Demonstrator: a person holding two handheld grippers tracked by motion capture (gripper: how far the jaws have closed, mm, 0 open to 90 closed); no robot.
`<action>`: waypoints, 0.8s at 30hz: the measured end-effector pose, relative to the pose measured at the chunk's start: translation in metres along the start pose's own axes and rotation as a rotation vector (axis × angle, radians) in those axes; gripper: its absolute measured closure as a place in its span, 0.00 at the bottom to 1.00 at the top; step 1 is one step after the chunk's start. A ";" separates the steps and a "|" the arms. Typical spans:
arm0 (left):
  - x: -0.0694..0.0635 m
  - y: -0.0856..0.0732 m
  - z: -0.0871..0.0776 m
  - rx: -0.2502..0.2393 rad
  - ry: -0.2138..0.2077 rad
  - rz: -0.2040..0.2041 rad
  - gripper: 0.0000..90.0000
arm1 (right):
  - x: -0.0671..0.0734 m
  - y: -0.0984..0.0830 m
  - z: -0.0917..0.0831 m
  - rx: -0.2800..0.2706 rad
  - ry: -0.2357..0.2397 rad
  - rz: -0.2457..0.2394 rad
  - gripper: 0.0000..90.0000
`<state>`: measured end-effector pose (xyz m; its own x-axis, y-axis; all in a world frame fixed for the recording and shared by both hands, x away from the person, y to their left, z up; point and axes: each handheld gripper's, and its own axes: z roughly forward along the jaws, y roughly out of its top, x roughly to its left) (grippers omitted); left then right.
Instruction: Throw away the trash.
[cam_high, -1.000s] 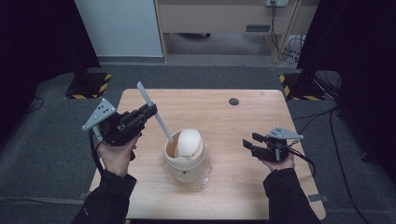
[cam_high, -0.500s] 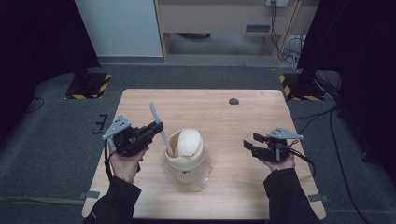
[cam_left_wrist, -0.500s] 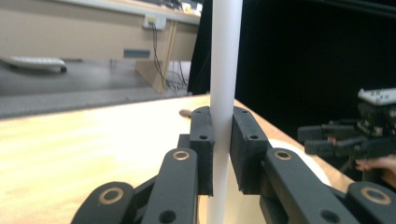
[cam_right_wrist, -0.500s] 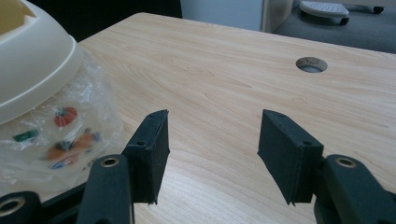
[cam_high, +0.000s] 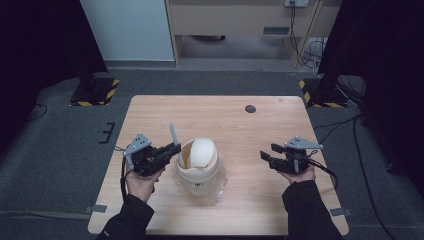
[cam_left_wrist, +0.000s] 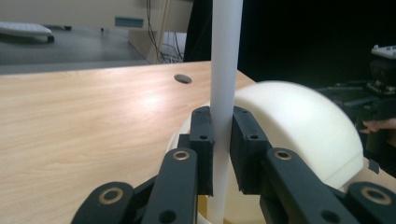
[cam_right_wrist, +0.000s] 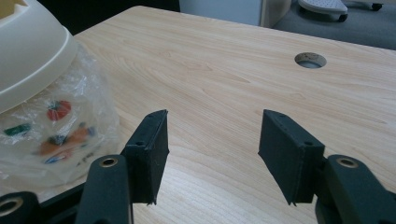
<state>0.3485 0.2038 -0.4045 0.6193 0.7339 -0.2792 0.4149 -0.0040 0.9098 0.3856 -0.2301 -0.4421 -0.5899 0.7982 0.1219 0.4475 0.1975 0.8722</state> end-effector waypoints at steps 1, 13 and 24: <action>0.000 -0.002 0.002 0.010 -0.002 0.000 0.88 | 0.000 0.000 0.000 0.000 0.001 0.000 0.47; 0.010 -0.017 -0.011 0.067 -0.001 -0.019 0.69 | -0.003 -0.001 0.000 -0.004 -0.004 0.014 0.44; 0.036 -0.041 -0.048 0.138 0.109 0.013 0.56 | -0.009 -0.007 0.003 0.002 -0.029 0.031 0.27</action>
<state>0.3222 0.2630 -0.4377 0.5522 0.8025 -0.2259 0.4995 -0.1014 0.8604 0.3899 -0.2373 -0.4510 -0.5563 0.8199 0.1353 0.4667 0.1735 0.8673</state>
